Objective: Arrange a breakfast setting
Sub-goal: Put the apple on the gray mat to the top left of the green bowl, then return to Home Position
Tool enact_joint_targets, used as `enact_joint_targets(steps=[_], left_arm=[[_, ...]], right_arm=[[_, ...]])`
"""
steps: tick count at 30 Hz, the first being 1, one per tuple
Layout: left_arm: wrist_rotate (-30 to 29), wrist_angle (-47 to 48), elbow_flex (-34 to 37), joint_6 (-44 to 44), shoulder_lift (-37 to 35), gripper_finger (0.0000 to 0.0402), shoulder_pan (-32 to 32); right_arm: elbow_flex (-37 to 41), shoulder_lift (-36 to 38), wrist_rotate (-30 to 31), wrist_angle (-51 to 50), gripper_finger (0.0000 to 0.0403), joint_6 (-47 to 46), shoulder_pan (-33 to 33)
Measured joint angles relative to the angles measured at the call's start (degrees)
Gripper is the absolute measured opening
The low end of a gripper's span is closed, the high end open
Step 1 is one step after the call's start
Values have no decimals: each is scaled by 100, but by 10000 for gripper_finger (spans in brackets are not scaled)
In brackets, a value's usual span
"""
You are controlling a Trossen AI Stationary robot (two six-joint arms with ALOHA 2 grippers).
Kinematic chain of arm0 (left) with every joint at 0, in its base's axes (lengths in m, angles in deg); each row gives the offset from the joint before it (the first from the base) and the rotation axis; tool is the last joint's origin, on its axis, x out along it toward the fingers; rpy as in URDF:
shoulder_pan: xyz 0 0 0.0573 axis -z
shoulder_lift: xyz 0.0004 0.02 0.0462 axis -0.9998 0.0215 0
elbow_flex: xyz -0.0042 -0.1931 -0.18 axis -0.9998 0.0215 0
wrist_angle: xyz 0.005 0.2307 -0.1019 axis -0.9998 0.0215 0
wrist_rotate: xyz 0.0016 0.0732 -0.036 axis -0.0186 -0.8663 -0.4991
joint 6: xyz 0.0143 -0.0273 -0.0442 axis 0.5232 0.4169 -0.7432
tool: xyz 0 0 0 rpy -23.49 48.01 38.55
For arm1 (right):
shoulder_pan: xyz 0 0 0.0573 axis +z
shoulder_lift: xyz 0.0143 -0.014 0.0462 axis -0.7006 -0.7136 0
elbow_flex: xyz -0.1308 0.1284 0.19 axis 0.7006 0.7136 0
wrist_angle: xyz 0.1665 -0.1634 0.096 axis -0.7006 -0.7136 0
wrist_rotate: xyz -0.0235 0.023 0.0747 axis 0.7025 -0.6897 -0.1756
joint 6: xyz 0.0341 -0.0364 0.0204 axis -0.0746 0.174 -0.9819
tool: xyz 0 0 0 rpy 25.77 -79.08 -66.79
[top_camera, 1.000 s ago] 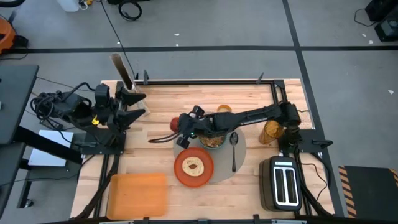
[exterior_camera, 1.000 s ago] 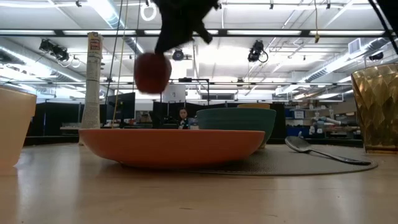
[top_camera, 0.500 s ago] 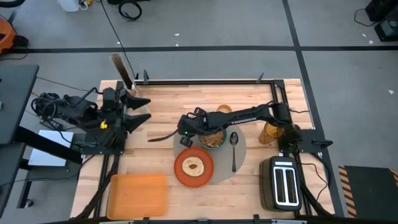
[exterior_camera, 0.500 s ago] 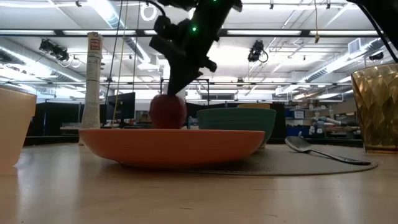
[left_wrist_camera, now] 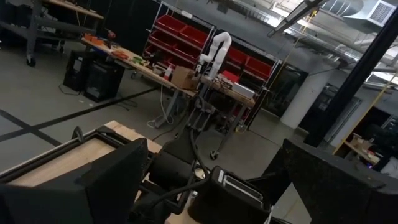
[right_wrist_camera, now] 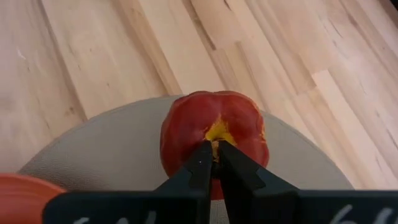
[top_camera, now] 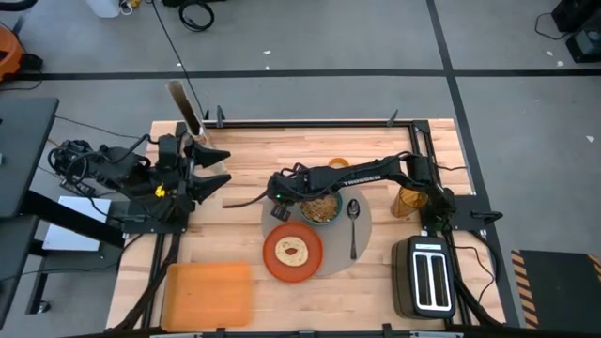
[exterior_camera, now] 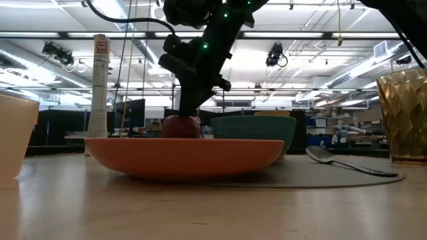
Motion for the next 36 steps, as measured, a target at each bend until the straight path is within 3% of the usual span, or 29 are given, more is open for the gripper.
enact_joint_targets(steps=[20, 32, 36], left_arm=[[-1, 94, 0, 161, 2, 380, -4], [-62, 92, 0, 192, 2, 380, -9], [-86, 92, 0, 192, 2, 380, -9]], right_arm=[[-15, 169, 38, 131, 137, -59, 37], [-20, 1251, -25, 226, 142, 455, 106], [-20, 1684, -668, 317, 140, 941, 260]])
